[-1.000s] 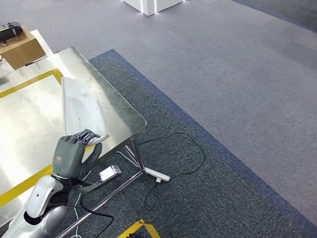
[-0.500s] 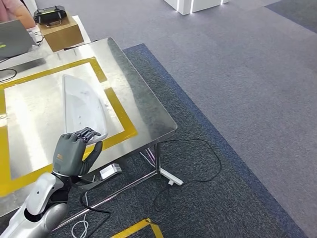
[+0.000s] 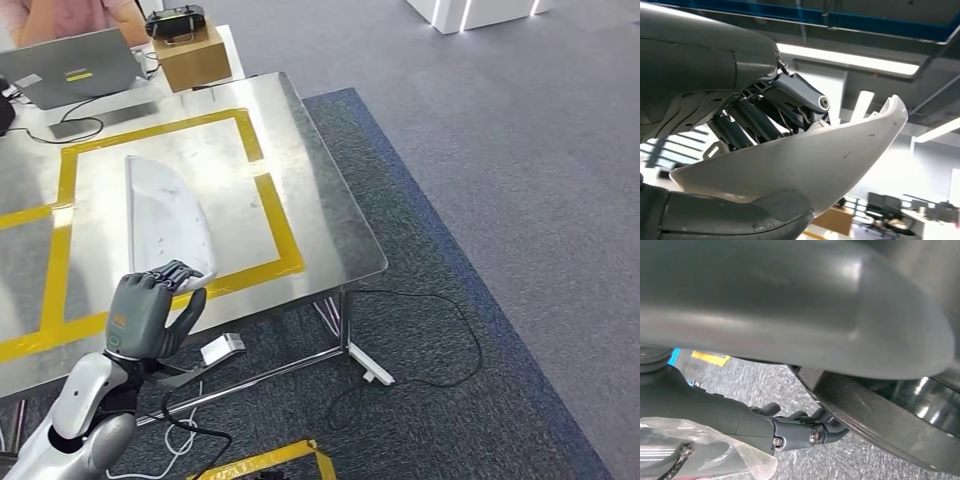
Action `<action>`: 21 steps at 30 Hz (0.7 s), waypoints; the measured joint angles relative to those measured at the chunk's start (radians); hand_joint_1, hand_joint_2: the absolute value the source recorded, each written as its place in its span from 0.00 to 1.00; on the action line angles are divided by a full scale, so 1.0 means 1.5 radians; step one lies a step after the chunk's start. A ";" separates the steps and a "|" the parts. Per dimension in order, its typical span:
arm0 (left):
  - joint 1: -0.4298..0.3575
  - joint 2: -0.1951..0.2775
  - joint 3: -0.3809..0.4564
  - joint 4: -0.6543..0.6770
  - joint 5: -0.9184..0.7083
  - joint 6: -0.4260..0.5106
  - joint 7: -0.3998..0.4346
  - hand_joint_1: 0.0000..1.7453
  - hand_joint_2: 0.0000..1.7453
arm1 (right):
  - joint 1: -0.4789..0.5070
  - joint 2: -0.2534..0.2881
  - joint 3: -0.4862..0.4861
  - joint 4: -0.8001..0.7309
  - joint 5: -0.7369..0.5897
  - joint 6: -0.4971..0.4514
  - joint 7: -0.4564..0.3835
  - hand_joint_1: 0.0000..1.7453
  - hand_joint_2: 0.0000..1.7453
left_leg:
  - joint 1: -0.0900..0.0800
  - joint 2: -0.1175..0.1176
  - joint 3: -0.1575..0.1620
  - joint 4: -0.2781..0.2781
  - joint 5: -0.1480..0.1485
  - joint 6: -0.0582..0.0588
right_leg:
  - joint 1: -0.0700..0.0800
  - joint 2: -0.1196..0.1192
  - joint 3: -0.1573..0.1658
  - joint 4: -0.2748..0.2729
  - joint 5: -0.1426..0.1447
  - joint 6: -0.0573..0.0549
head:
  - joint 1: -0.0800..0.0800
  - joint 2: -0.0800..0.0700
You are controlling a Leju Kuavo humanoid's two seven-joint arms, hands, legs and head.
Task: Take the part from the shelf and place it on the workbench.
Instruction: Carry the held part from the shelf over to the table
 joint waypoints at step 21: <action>0.001 0.000 0.001 -0.002 -0.001 0.000 0.002 1.00 1.00 | -0.002 -0.006 0.000 -0.016 -0.001 -0.014 -0.002 0.00 0.00 | -0.008 -0.050 0.105 -0.194 0.071 0.027 | -0.006 0.055 -0.025 0.010 0.014 0.029 | 0.007 0.000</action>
